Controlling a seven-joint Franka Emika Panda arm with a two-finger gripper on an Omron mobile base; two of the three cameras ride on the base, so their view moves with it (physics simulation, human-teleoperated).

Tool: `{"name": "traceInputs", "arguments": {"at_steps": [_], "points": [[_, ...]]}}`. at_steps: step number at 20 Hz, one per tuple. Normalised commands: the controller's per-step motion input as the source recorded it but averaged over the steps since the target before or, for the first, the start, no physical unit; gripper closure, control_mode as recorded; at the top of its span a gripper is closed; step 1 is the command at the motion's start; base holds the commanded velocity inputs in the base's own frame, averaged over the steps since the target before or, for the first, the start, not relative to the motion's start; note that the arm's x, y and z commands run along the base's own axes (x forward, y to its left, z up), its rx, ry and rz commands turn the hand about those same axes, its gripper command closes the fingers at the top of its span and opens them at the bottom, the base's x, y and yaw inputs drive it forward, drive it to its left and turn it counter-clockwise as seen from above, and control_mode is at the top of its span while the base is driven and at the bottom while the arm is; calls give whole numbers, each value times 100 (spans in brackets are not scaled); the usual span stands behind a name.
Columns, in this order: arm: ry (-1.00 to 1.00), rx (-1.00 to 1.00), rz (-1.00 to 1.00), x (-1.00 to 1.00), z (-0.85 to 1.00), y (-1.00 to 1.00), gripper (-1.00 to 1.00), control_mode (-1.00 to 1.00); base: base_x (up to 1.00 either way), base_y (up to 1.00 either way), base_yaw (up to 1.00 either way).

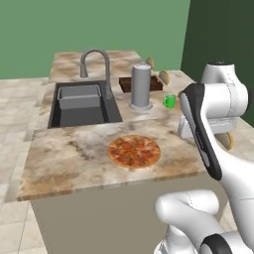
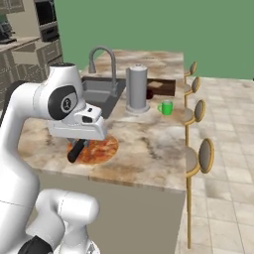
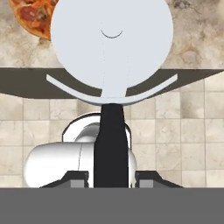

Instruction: Take the pizza cutter from the drawer on the right and place it on the dining counter for cutting.

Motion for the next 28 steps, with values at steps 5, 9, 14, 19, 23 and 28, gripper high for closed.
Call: {"name": "traceInputs", "arguments": {"at_steps": [5, 9, 14, 19, 23, 28], "points": [[0, 0, 0, 0, 0, 0, 100, 100, 46, -6, -10], [0, 0, 0, 0, 0, 0, 100, 100, 45, -10, -10], [0, 0, 0, 0, 0, 0, 100, 100, 45, -13, -9], [0, 0, 0, 0, 0, 0, 100, 100, 41, -23, -3], [0, 0, 0, 0, 0, 0, 100, 100, 47, -35, 0], [-2, 9, 0, 65, -7, -42, 100, -100, 12, -9, 0]]}}
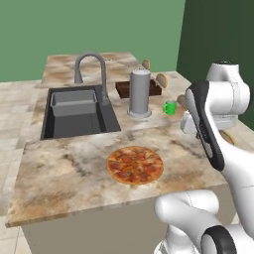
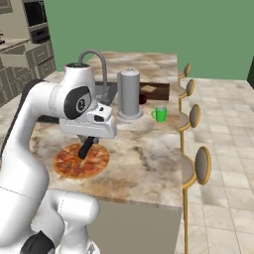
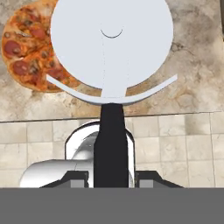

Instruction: Take the pizza cutter from the drawer on the right and place it on the dining counter for cutting.

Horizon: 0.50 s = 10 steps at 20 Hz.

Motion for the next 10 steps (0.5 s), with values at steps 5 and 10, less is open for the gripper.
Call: {"name": "traceInputs", "arguments": {"at_steps": [5, 10], "points": [[-5, 12, 0, 94, -23, -59, 100, -100, 0, 0, 0], [-6, 6, 0, 88, -50, -44, 100, -100, 0, 0, 0]]}}
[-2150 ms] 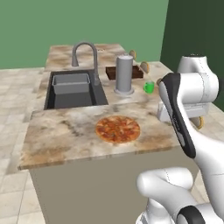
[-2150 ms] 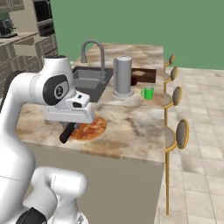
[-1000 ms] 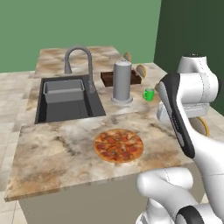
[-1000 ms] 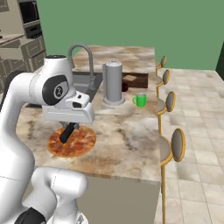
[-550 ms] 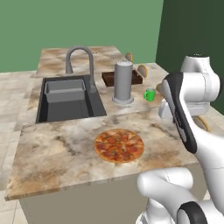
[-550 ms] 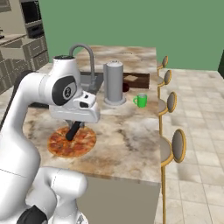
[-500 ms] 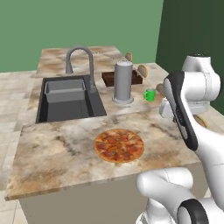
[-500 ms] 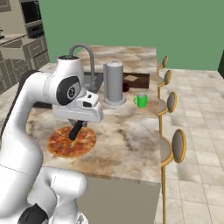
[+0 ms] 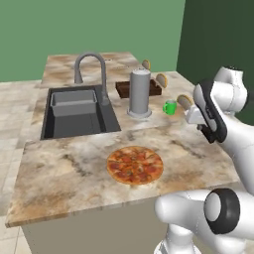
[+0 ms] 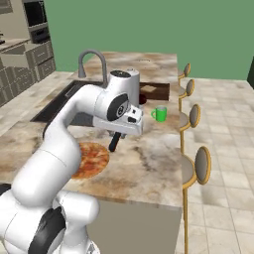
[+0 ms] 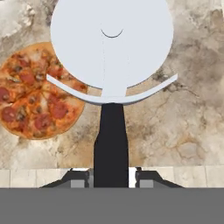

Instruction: Take the pizza cutter from the drawer on the right and place it on the dining counter for cutting.

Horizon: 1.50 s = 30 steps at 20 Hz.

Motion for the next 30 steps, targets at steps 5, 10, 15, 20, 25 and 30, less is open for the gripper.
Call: {"name": "traceInputs", "arguments": {"at_steps": [5, 10, 15, 20, 25, 30], "points": [[-1, 1, 0, 44, -72, -3, 100, -100, 0, 0, 0], [0, 0, 0, 26, -77, 2, 100, -100, 0, 0, 0], [-1, 0, 0, 25, -70, 5, 100, -100, 0, 0, 0], [0, 0, 0, 42, -58, 25, 100, -100, 0, 0, 0], [0, 0, 0, 24, -39, 21, 100, -100, 0, 0, 0], [0, 0, 0, 20, -17, 20, 100, -100, 0, 0, 0]]}}
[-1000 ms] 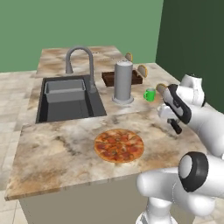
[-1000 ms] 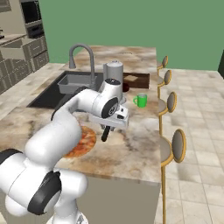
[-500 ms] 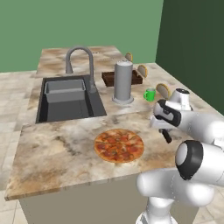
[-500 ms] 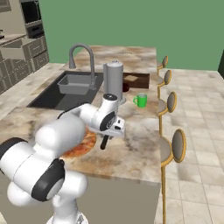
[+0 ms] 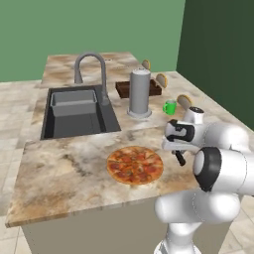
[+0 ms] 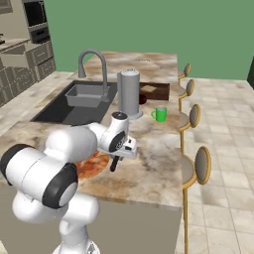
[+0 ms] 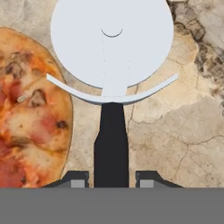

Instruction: Take the pizza cutter from the drawer on the right and place it on the dining counter for cutting.

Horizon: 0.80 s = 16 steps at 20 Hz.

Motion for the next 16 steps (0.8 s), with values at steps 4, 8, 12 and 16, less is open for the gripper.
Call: {"name": "traceInputs", "arguments": {"at_steps": [4, 8, 12, 16], "points": [[0, 0, 0, 15, -23, 18, 100, -100, 0, 0, 0], [0, 0, 0, 9, -20, 3, 100, -100, 0, 0, 0], [0, 0, 0, 18, -18, 2, 100, -100, 0, 0, 0], [0, 0, 0, 20, -15, 0, 100, -100, 0, 0, 0]]}}
